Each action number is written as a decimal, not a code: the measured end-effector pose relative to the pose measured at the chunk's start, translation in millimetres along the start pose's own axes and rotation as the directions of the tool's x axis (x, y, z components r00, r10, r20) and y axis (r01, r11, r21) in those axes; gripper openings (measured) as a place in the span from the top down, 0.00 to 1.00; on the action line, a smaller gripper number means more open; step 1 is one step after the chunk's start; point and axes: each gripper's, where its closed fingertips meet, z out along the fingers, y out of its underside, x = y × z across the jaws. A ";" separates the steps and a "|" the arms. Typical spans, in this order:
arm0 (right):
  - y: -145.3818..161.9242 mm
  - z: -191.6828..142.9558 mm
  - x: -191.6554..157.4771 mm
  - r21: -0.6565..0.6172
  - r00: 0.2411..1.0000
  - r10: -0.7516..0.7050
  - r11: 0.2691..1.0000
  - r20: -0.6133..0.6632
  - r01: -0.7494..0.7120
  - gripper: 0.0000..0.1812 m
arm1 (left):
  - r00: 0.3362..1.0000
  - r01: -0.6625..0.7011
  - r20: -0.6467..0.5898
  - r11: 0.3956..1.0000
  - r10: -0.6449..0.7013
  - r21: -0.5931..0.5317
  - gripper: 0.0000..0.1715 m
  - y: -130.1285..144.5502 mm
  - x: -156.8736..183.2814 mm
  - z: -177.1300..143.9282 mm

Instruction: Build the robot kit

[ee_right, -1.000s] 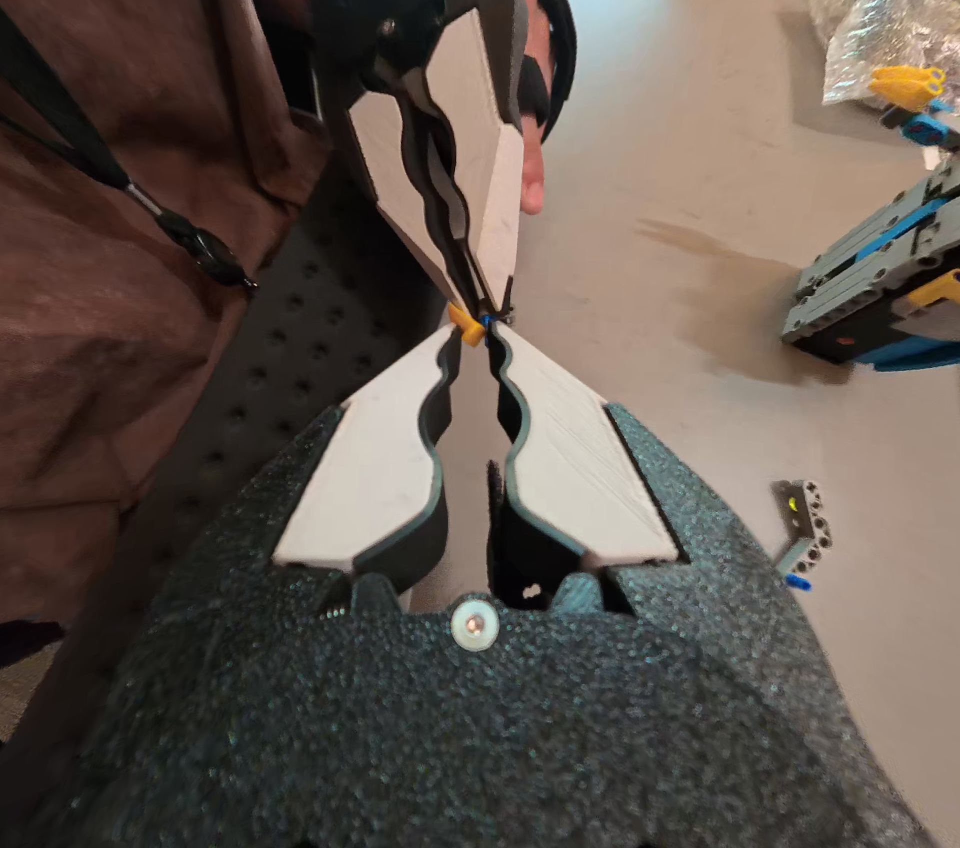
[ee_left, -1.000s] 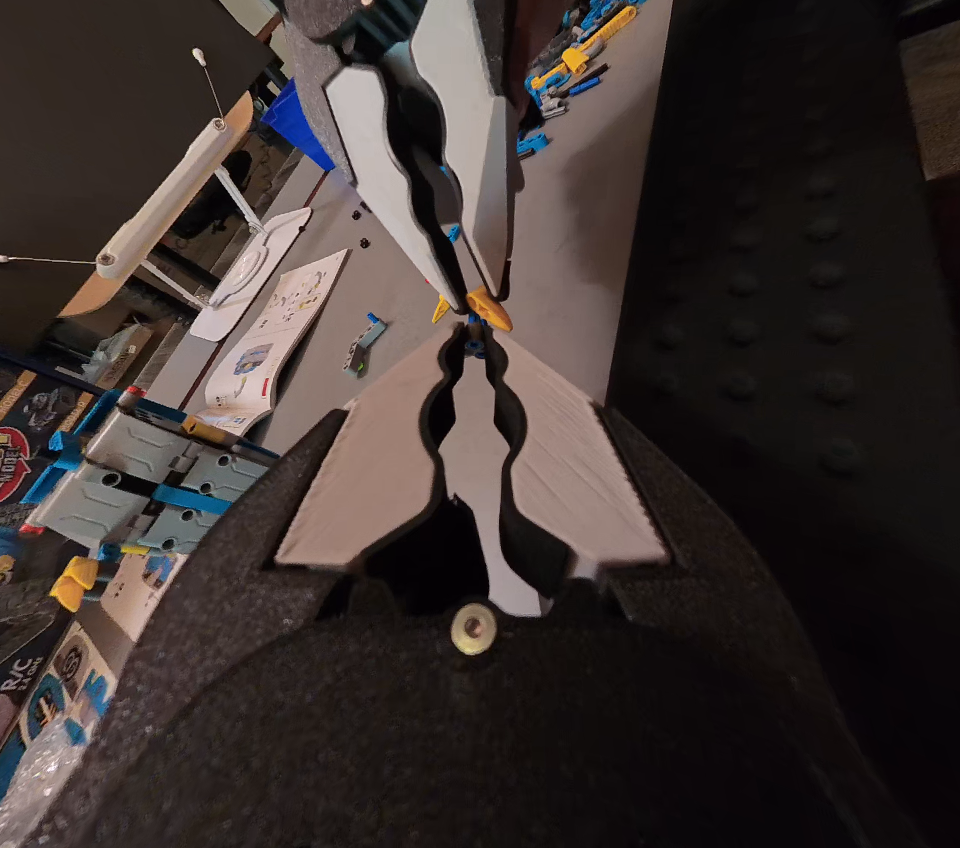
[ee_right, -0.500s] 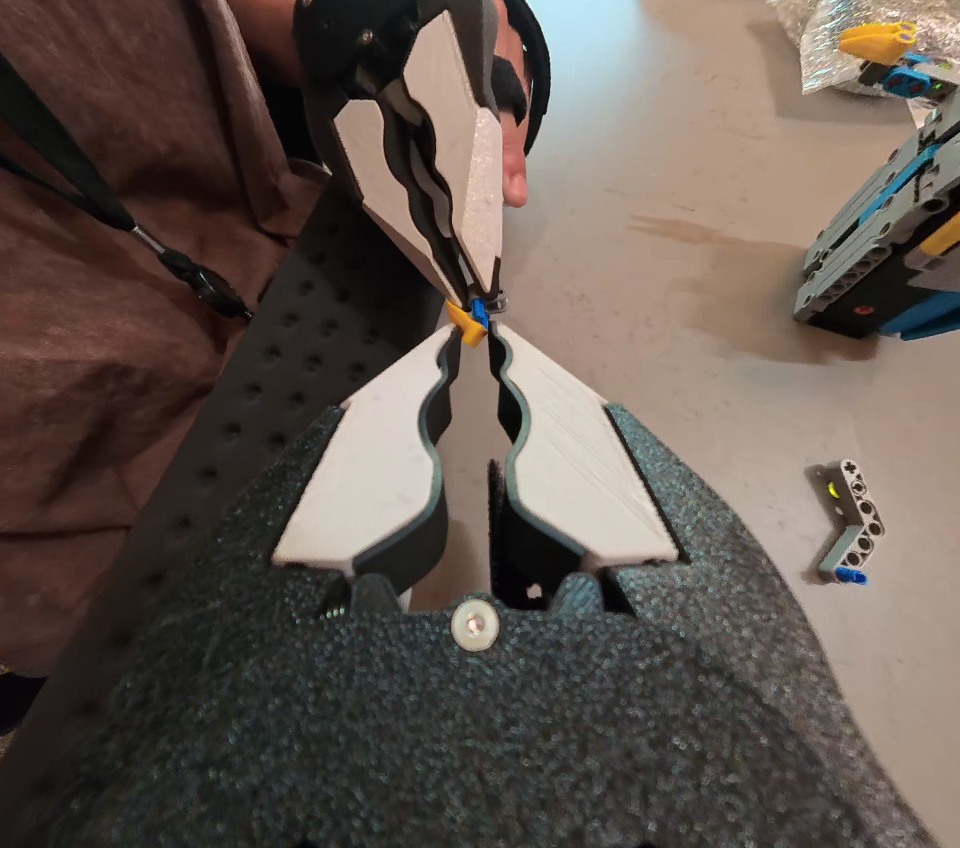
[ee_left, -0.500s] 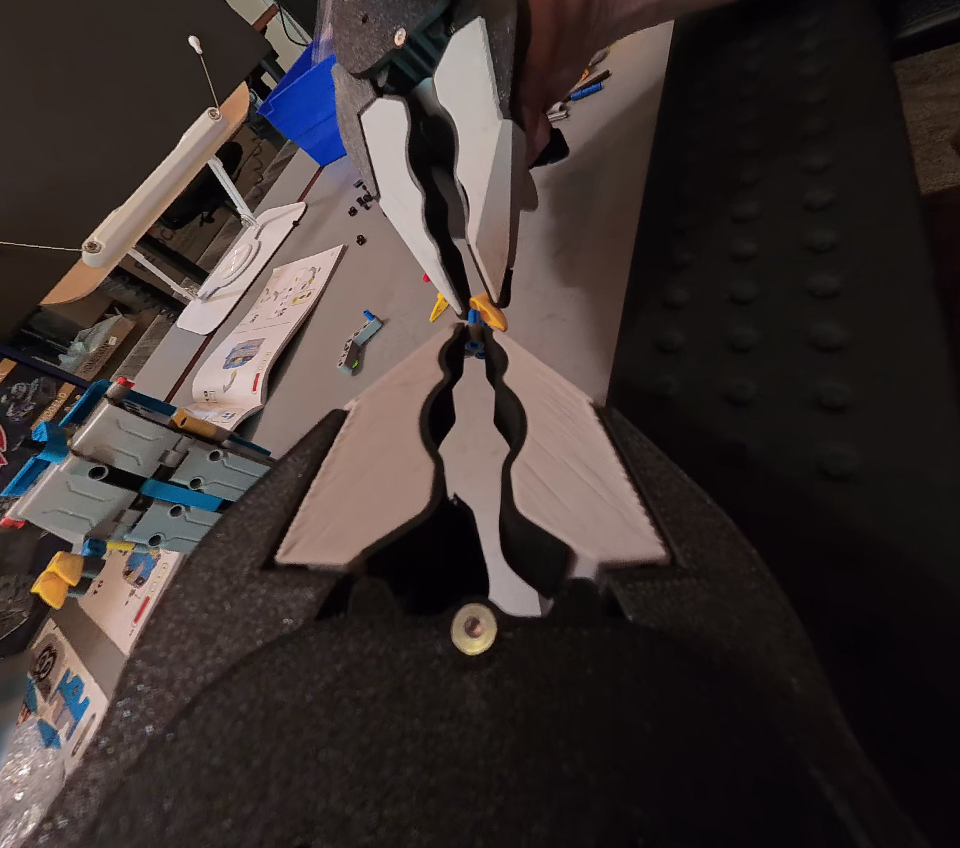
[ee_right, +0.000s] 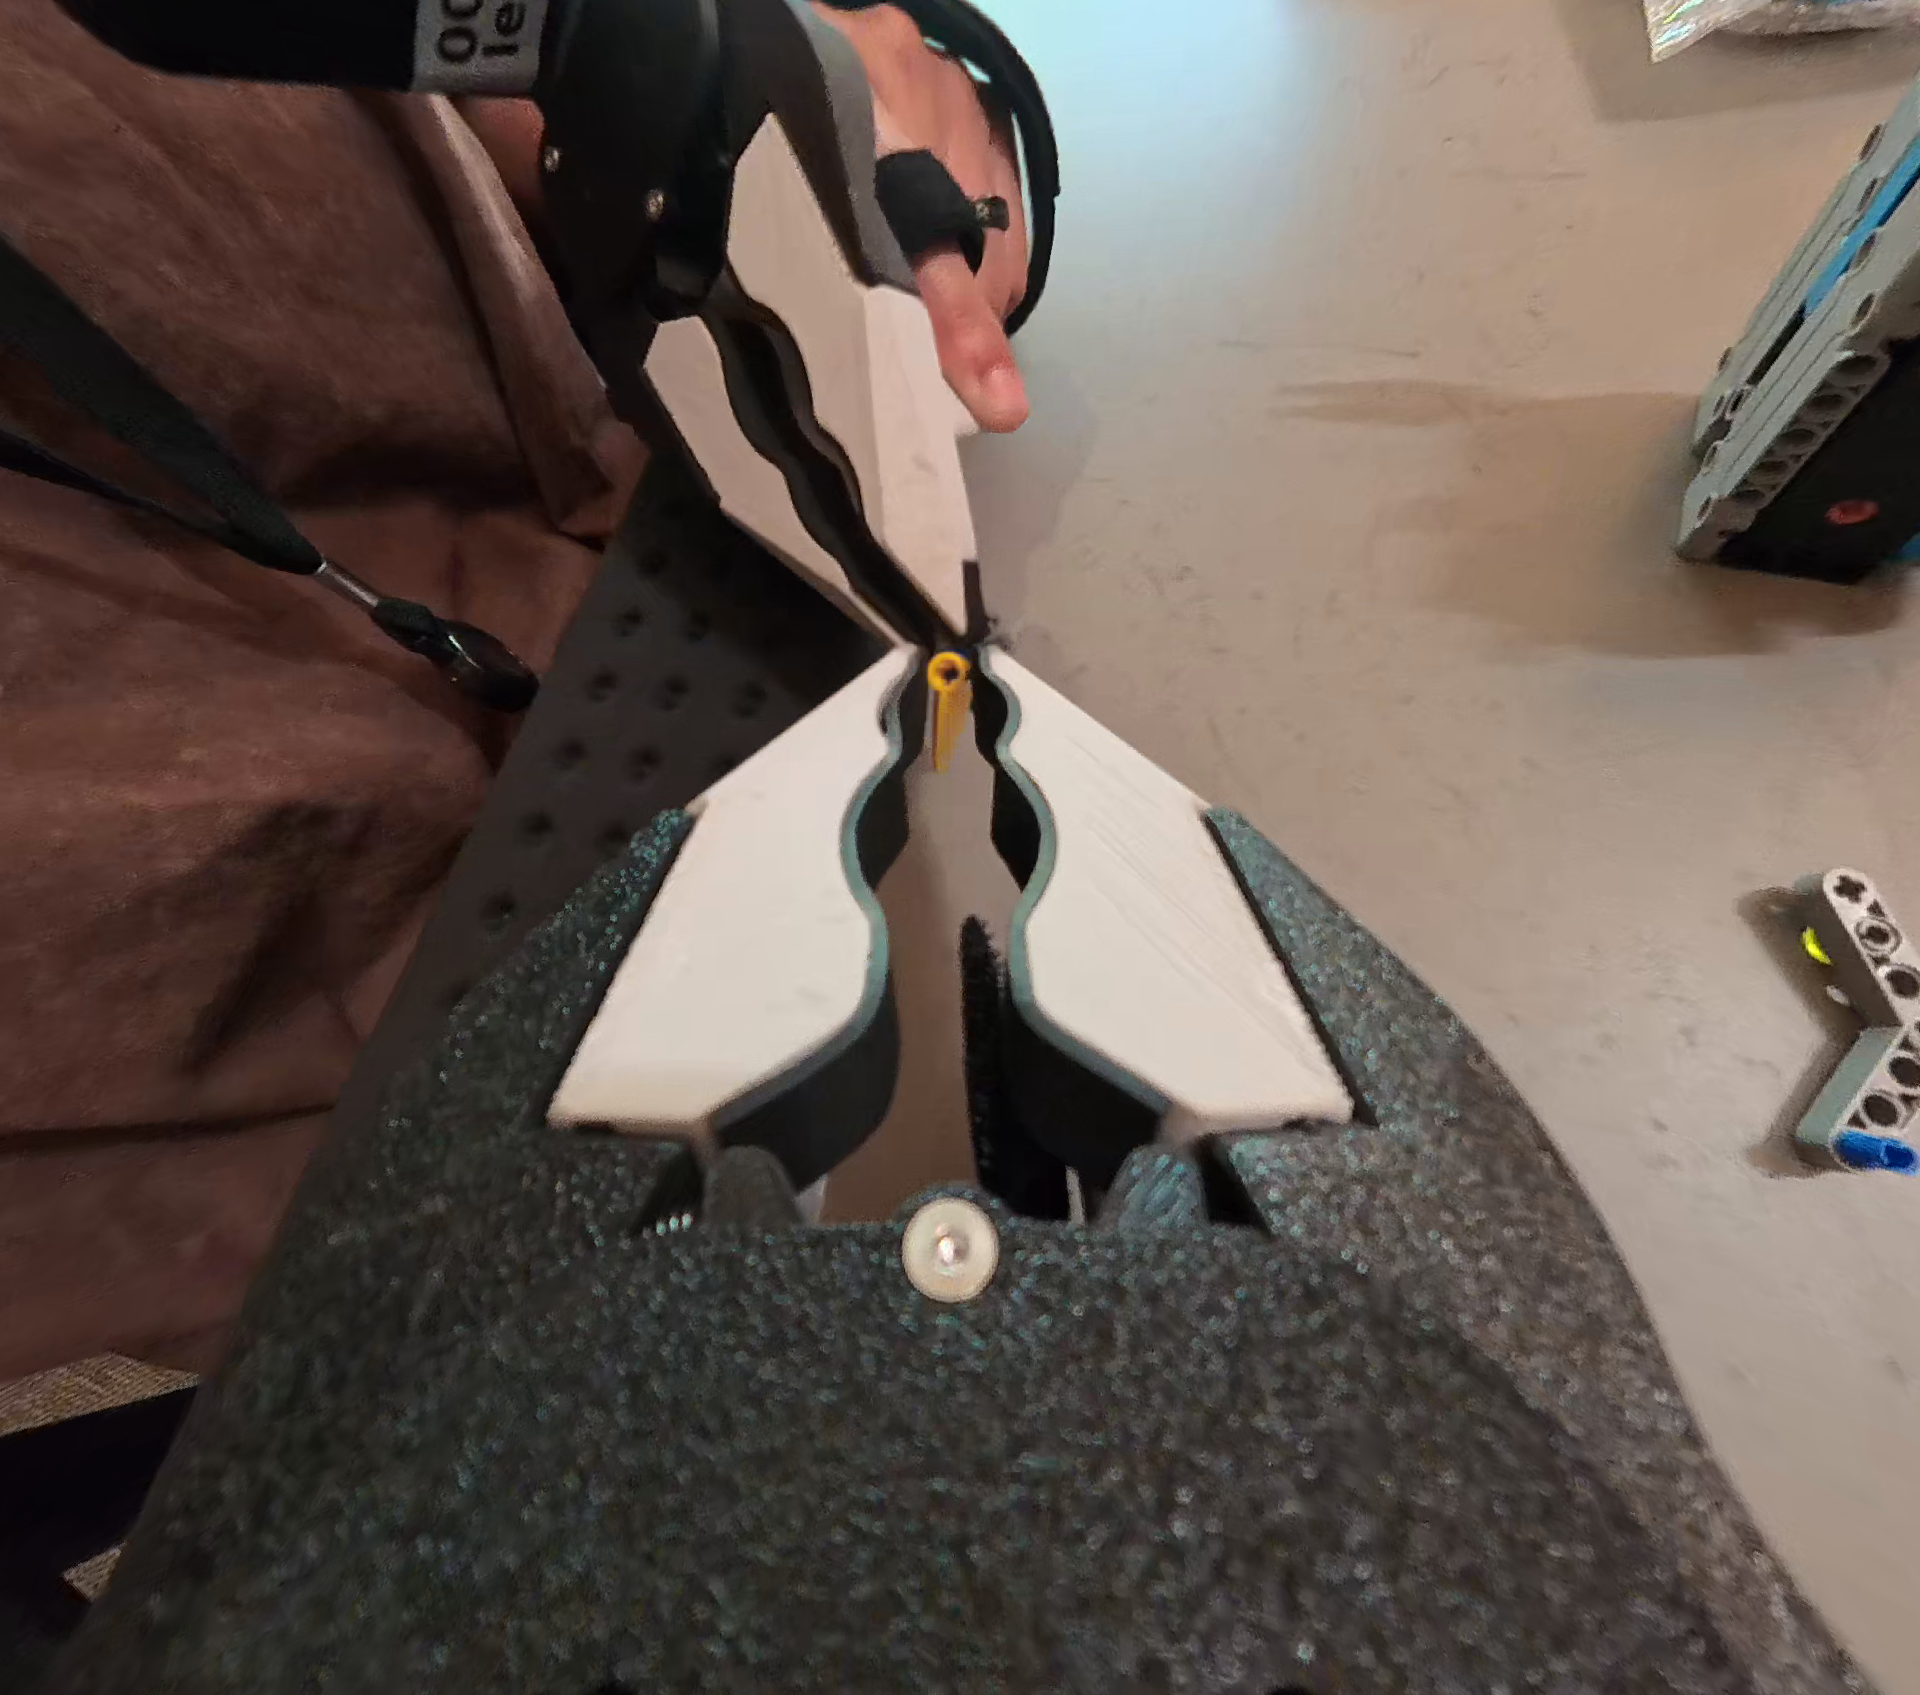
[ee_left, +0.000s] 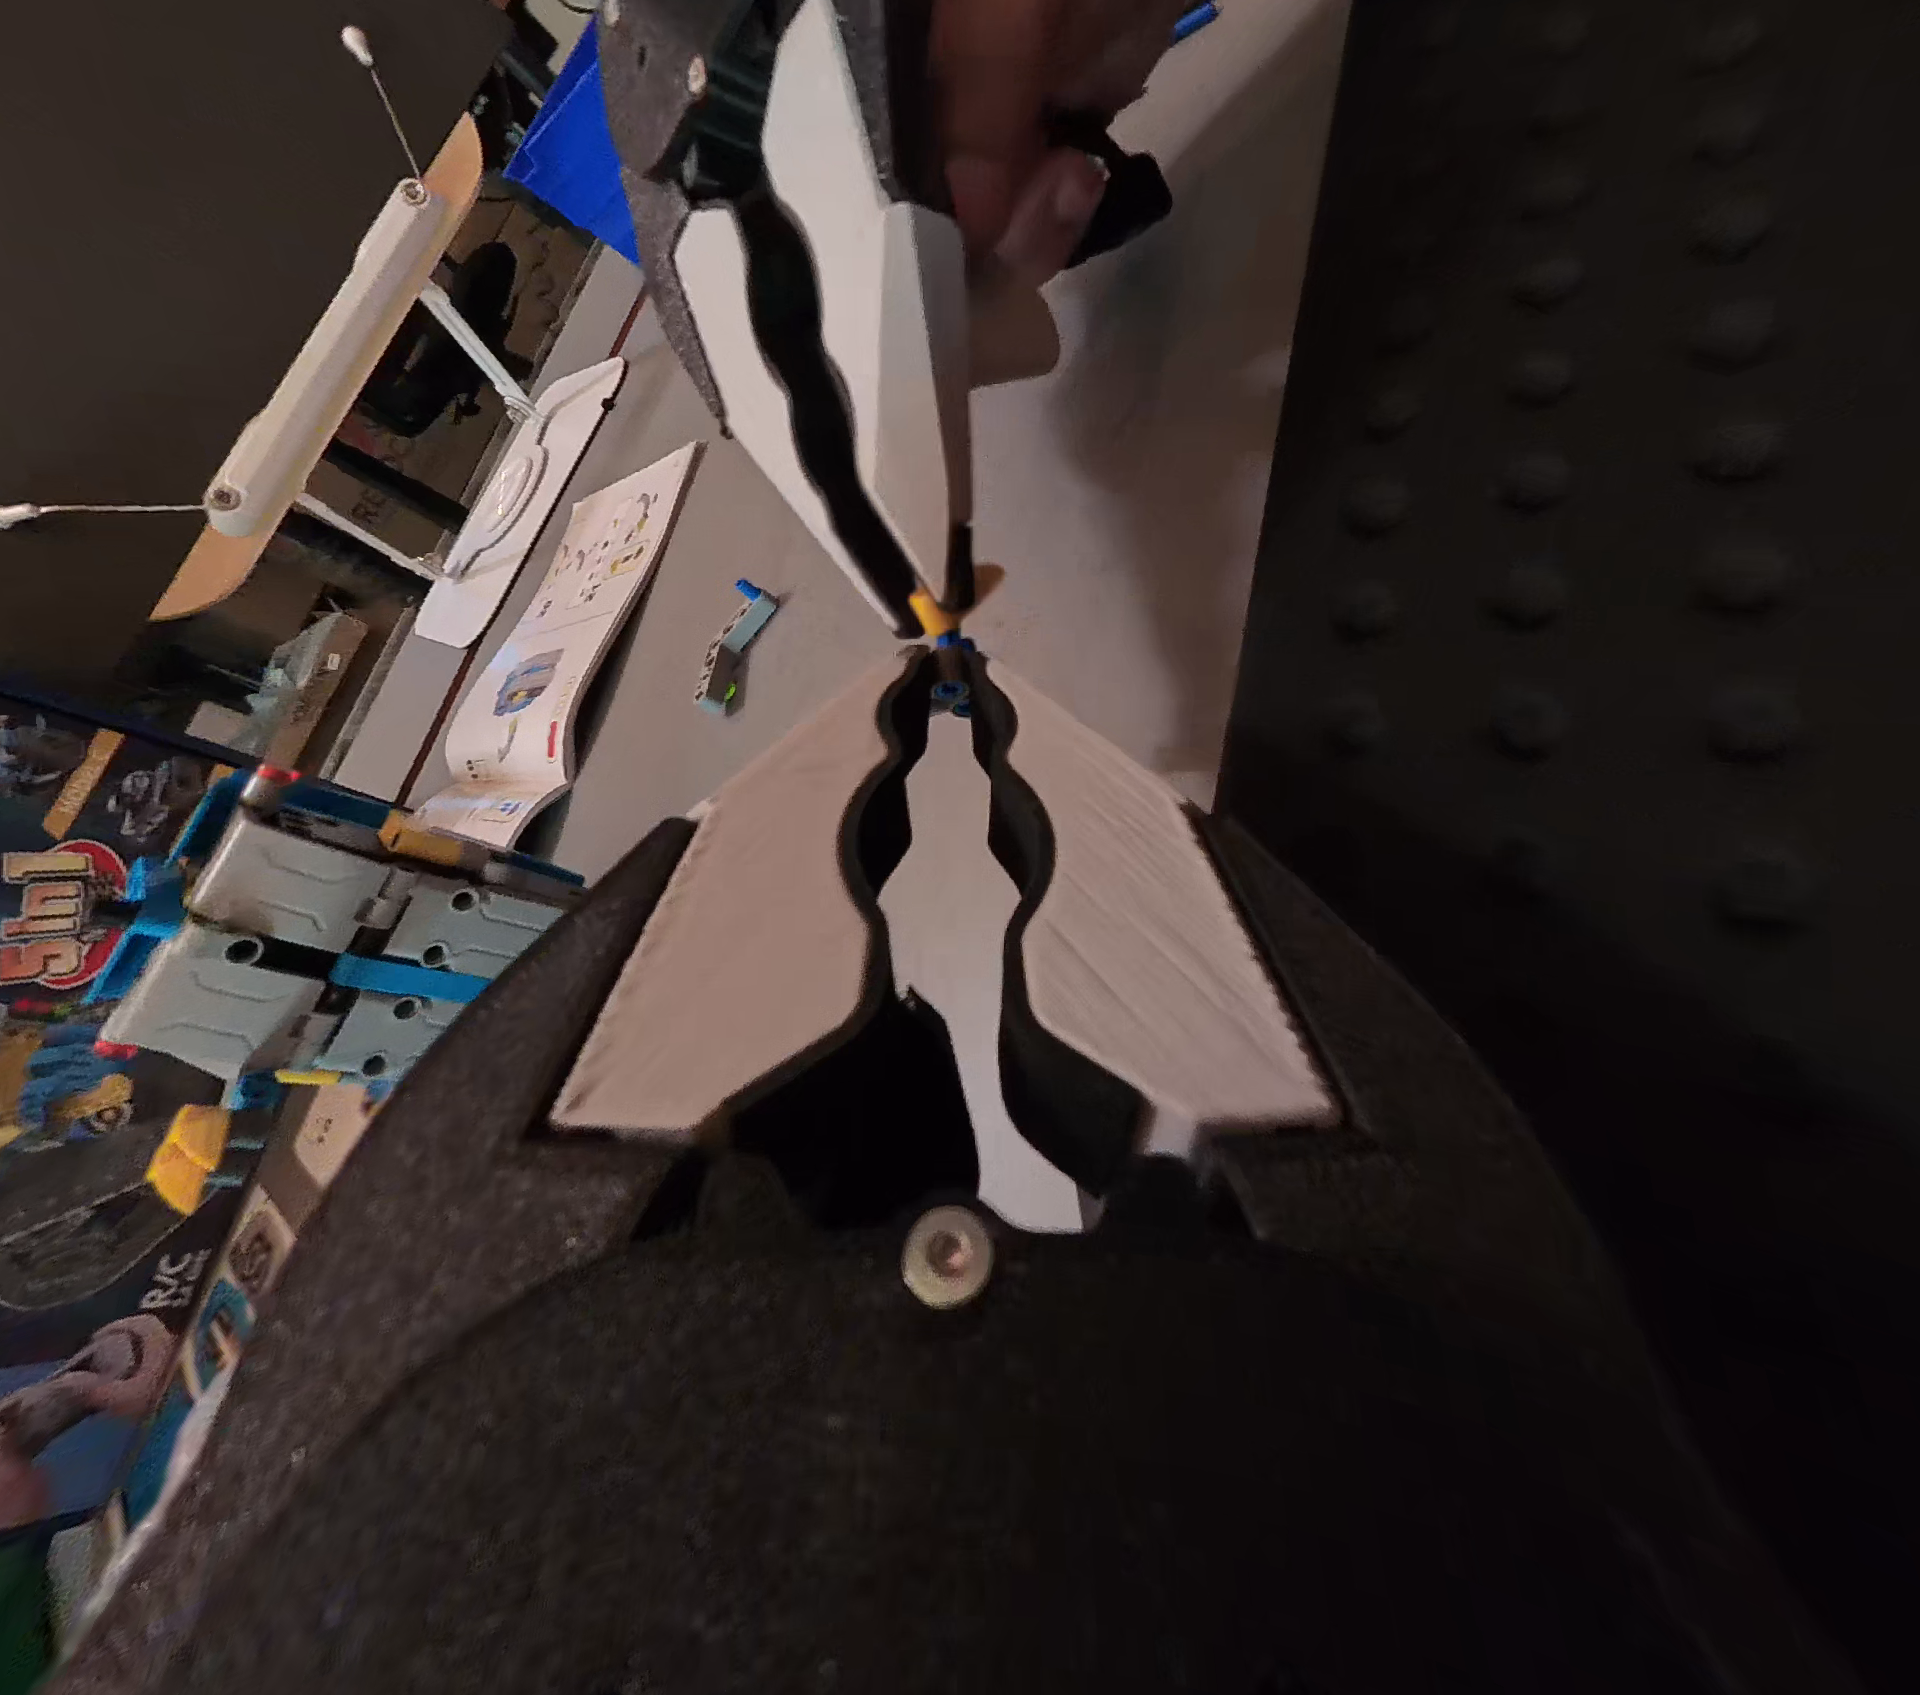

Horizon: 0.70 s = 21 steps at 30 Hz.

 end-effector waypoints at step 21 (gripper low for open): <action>-34.7 -13.4 9.9 0.236 0.935 0.300 0.911 0.190 -0.340 0.96 | 0.968 -0.075 0.240 0.997 0.068 0.019 0.96 -9.3 -35.0 -13.6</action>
